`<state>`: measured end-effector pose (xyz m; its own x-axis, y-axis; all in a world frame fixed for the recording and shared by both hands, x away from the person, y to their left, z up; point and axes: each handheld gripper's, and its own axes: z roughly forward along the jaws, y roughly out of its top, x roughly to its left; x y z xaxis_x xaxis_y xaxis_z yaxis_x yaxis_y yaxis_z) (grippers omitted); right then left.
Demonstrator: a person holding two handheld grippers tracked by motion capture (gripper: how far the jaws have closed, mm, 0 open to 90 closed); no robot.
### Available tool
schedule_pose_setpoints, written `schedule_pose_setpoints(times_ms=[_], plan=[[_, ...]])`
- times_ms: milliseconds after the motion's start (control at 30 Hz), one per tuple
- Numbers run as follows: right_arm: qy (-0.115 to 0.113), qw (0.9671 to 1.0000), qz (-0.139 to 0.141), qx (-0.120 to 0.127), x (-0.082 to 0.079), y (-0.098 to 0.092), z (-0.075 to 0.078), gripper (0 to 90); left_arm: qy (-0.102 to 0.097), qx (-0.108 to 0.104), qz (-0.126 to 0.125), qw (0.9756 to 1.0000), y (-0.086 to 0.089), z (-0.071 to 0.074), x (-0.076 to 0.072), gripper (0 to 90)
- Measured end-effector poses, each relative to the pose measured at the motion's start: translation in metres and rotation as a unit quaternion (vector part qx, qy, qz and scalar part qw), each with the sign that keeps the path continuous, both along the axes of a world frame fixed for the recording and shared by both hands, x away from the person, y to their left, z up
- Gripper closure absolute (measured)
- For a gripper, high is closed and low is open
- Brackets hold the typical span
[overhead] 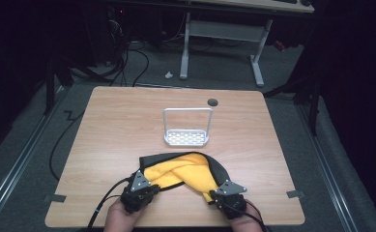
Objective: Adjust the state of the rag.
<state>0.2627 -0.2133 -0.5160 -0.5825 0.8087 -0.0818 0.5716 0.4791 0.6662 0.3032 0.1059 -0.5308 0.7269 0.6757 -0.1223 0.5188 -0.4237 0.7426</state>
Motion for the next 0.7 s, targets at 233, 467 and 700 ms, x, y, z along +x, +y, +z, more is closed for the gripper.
schedule_pose_setpoints(times_ms=[233,467,700], plan=[[-0.011,0.9977,-0.067,-0.004,0.016,-0.036,-0.002,90.0,0.009,0.003,0.0,1.0,0.012,0.002,0.001,86.7],[-0.034,0.9955,-0.083,-0.033,0.052,-0.046,-0.005,90.0,0.017,-0.002,0.006,0.9998,0.019,0.002,0.004,87.0],[-0.057,0.9927,-0.106,-0.001,0.061,-0.056,0.007,84.6,0.018,-0.014,0.011,0.9997,0.02,0.0,0.006,86.9]])
